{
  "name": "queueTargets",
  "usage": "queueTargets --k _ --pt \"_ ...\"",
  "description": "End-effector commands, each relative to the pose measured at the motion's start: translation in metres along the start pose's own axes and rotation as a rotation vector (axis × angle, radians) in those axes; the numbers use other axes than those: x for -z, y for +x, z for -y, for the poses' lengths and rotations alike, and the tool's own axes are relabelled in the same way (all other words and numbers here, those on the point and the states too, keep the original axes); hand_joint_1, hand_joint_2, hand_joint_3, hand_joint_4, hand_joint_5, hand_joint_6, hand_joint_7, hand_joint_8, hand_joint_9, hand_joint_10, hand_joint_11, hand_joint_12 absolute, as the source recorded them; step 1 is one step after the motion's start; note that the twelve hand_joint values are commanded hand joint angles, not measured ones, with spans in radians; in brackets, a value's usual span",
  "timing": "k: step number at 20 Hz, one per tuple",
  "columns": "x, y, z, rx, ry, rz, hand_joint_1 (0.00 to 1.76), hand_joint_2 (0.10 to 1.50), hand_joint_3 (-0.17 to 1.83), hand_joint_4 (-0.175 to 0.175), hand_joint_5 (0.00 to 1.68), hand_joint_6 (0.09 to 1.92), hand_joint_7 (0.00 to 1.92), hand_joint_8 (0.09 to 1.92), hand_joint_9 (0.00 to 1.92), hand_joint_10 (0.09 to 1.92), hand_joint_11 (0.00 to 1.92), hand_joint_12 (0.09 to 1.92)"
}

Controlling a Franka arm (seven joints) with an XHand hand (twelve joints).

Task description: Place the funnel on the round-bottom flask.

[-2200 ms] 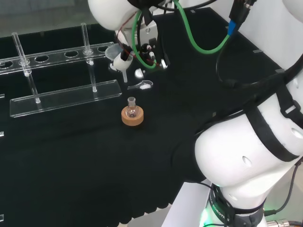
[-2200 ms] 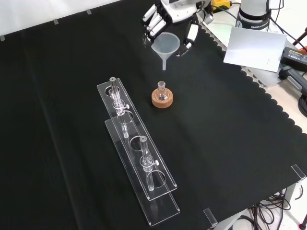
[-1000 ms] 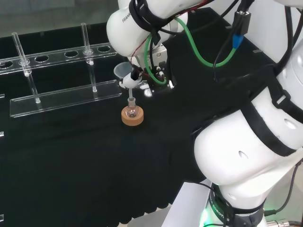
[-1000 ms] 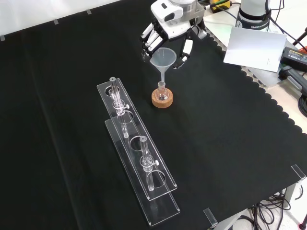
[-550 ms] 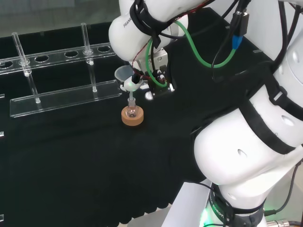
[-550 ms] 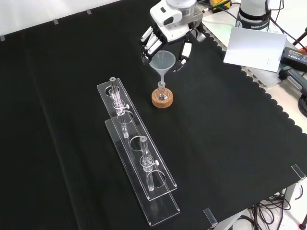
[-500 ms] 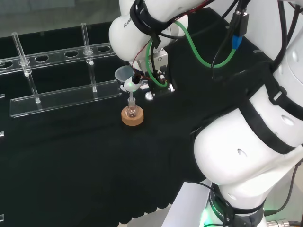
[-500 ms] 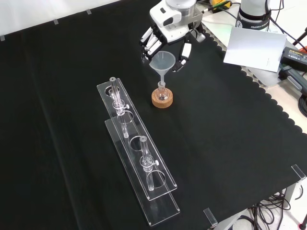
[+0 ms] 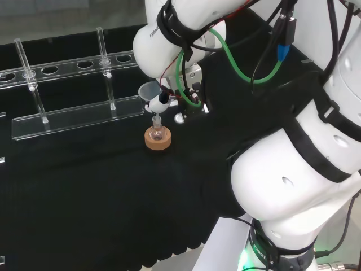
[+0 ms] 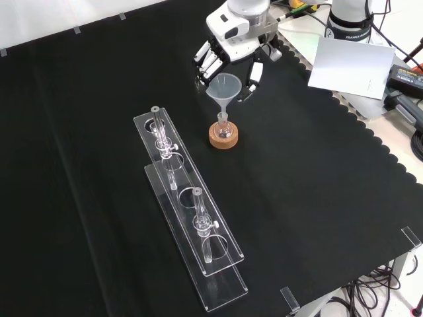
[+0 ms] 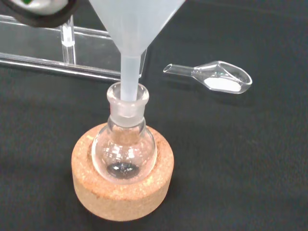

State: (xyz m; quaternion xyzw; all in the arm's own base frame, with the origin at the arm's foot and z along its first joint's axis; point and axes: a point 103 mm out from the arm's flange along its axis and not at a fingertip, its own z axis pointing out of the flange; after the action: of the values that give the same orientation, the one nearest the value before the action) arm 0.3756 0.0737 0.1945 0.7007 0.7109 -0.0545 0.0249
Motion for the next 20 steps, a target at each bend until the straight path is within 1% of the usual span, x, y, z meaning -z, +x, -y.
queueTargets --k 1,6,13,20 --pt "-0.009 0.001 0.001 0.008 0.006 -0.005 0.85 0.7 0.58 -0.038 0.64 0.56 0.75 0.68 1.0 0.43 0.65 1.26" --pt "-0.012 0.001 0.002 0.01 0.005 -0.003 0.85 0.7 0.59 -0.039 0.64 0.56 0.74 0.67 0.99 0.42 0.65 1.26" --pt "-0.021 0.004 0.0 0.009 0.018 0.008 0.84 0.71 0.58 -0.042 0.62 0.56 0.66 0.69 0.94 0.43 0.63 1.26" --pt "-0.024 0.003 -0.002 0.006 0.012 0.01 0.83 0.71 0.58 -0.049 0.58 0.56 0.62 0.7 0.91 0.44 0.62 1.26"
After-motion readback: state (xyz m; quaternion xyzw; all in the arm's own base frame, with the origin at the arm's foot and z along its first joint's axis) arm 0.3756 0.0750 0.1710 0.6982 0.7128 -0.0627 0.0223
